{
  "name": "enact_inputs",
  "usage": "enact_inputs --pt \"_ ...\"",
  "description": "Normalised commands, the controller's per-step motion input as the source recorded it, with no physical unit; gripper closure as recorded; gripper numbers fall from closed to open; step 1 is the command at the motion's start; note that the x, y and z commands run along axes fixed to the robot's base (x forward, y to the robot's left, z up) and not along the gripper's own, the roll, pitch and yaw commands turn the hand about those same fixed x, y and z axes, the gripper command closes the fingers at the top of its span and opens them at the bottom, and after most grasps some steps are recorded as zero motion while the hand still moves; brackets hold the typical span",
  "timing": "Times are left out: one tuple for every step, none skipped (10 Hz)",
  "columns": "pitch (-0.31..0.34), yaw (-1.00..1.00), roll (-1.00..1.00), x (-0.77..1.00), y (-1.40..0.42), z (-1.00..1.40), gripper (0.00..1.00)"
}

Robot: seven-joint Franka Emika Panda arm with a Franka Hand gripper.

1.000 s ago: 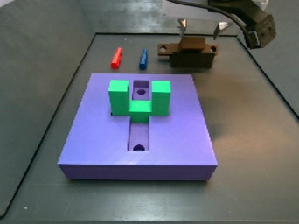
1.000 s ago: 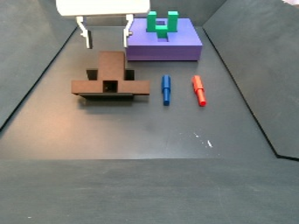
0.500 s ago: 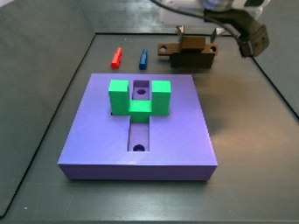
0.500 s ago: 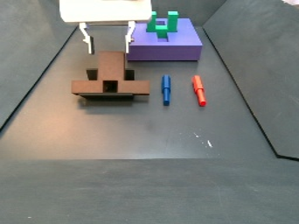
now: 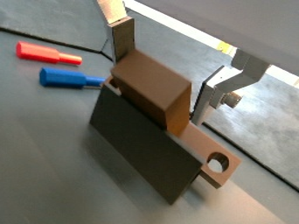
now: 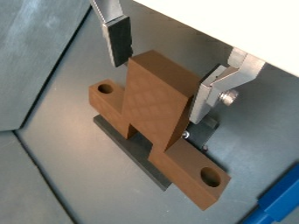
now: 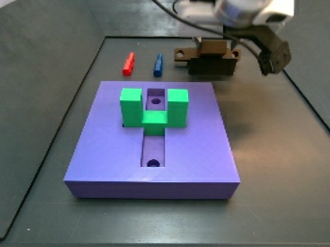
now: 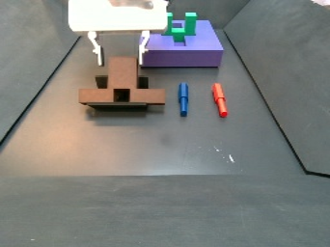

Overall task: Pick up the brown object. Move up. Place the brown object on the fixture. Regrasp the brown object. Move to above the board. Insert the brown object.
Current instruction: Regrasp the brown object.

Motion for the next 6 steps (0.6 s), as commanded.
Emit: enact_inputs --pt "0.000 0.15 0.69 0.03 0.00 -0.34 0.00" --pt "0.000 0.13 0.73 0.07 0.00 -0.28 0.00" --pt "0.020 0.11 0.75 0.05 0.00 -0.23 0.00" --pt "0.071 0.06 0.69 0.06 0.00 -0.15 0.00" --pt "0.023 0.00 0.35 0.00 0.00 -0.07 0.00" --pt "0.000 0.00 0.06 0.00 0.02 0.00 0.00"
